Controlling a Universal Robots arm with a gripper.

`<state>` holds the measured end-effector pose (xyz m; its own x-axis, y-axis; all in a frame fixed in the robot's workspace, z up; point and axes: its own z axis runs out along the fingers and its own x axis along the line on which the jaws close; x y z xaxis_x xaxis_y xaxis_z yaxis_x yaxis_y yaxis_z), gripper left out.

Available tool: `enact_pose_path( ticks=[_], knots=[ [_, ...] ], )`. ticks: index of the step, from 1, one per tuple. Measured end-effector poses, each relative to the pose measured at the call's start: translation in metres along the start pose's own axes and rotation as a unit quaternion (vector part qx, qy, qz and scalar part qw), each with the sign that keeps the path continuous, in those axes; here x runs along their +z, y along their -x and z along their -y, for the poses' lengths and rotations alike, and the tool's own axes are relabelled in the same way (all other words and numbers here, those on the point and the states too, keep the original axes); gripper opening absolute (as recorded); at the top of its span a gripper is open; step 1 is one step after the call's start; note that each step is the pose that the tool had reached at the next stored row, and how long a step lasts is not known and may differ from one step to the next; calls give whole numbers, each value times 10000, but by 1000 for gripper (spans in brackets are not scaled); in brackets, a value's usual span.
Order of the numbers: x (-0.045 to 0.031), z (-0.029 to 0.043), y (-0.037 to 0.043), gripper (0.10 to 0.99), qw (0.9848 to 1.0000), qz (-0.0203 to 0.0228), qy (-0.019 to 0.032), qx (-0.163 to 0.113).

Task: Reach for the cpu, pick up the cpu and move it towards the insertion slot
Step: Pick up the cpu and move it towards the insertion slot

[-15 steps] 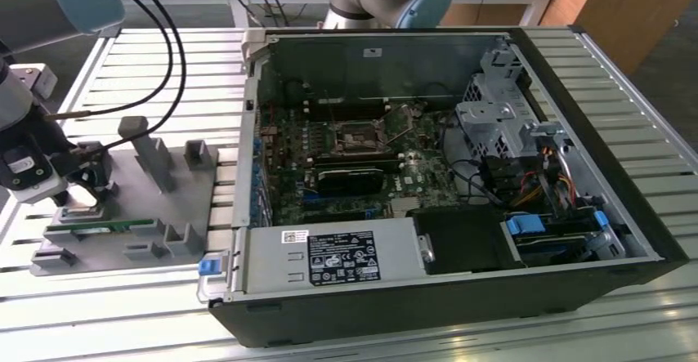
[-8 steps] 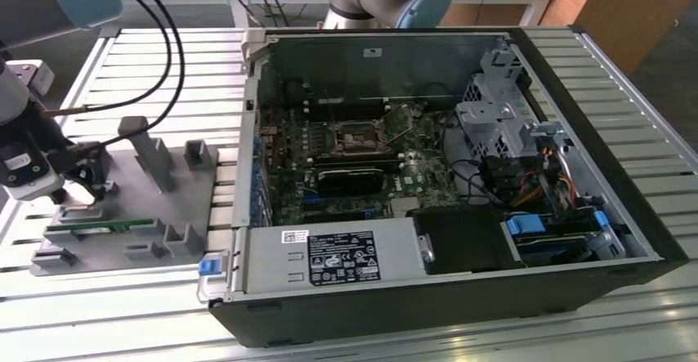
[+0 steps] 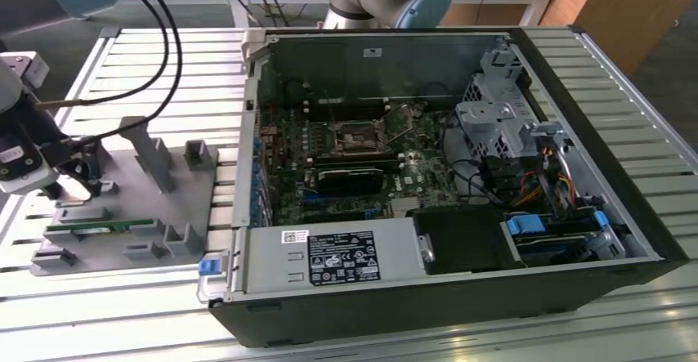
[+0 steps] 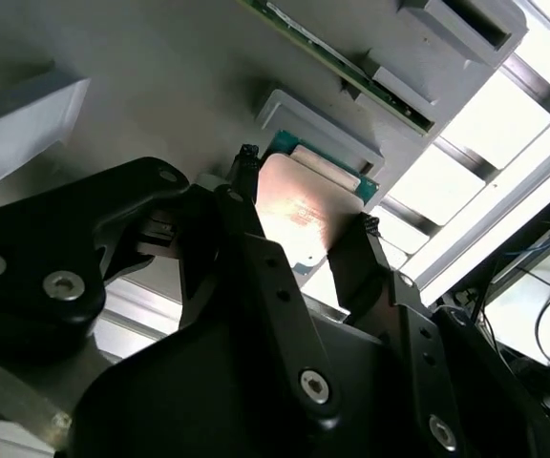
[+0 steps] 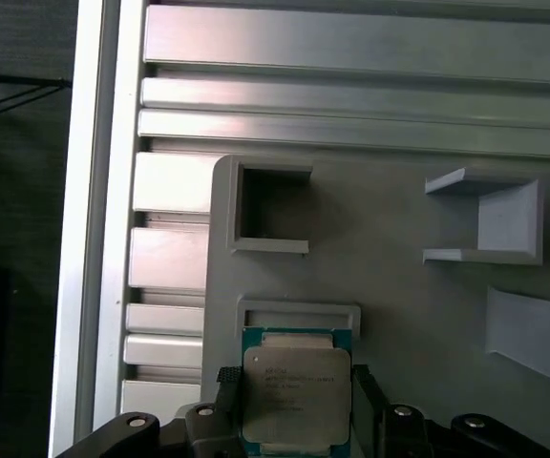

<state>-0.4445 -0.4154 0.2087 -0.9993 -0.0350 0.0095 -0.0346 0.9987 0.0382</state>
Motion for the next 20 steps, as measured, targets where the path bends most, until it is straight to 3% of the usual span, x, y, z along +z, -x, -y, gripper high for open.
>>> enact_pose_path(
  ticks=[9, 20],
  knots=[
    [-129, -6, -1, 541, 10000, 0, 0, 0],
    [-199, -9, -2, 541, 10000, 0, 0, 0]
  ],
)
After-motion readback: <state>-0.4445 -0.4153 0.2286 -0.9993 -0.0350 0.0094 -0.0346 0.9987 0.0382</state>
